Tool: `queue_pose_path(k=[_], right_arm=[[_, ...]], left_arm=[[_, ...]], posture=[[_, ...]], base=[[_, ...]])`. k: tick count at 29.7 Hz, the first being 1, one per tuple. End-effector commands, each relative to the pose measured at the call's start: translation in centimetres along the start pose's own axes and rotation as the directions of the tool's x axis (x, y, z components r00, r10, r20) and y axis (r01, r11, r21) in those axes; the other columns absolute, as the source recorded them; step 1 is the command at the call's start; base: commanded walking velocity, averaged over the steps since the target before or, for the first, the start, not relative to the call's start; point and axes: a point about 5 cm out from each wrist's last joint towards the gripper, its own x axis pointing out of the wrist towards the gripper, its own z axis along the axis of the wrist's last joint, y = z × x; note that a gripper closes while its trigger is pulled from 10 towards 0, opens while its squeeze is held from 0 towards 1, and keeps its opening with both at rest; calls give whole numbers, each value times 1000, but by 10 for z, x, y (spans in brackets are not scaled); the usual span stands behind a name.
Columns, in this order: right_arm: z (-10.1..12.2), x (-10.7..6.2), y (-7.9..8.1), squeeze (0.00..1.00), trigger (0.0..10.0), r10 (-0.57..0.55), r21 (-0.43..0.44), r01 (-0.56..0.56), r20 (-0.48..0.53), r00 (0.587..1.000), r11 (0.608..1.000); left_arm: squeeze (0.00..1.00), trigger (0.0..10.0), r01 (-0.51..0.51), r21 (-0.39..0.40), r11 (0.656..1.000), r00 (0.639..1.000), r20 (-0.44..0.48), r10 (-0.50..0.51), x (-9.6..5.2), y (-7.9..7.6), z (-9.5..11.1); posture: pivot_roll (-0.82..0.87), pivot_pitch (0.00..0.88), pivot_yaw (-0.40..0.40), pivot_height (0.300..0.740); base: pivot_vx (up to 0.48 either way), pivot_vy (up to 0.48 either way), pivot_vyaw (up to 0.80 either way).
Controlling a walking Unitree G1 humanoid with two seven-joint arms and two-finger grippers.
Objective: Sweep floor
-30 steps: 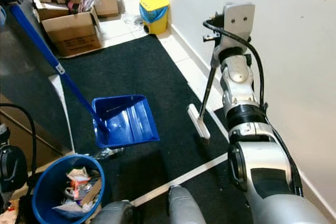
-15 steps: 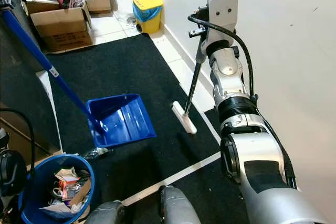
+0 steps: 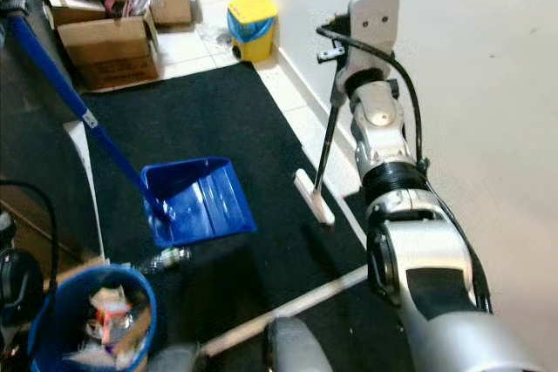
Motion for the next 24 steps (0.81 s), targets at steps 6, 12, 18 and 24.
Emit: queue_pose_path(k=[6,12,18,24], right_arm=[[2,0,-6,0,10000,-35,5,35,21,999,999],[1,-2,-9,0,10000,-48,2,48,21,999,999],[0,-3,-12,0,10000,-57,-3,57,18,998,998],[0,-3,-12,0,10000,-62,-7,62,19,998,998]], left_arm=[[0,10000,22,19,1000,998,54,-23,3,-3,13],[0,10000,33,21,999,998,53,-34,4,-5,13],[0,10000,40,22,999,998,50,-41,5,-6,13],[0,10000,45,22,999,998,47,-46,6,-6,12]], posture=[[62,0,-23,740],[60,0,-18,740],[57,0,-12,740],[59,0,-7,740]], base=[[409,0,0],[394,0,0],[355,0,0],[346,0,0]])
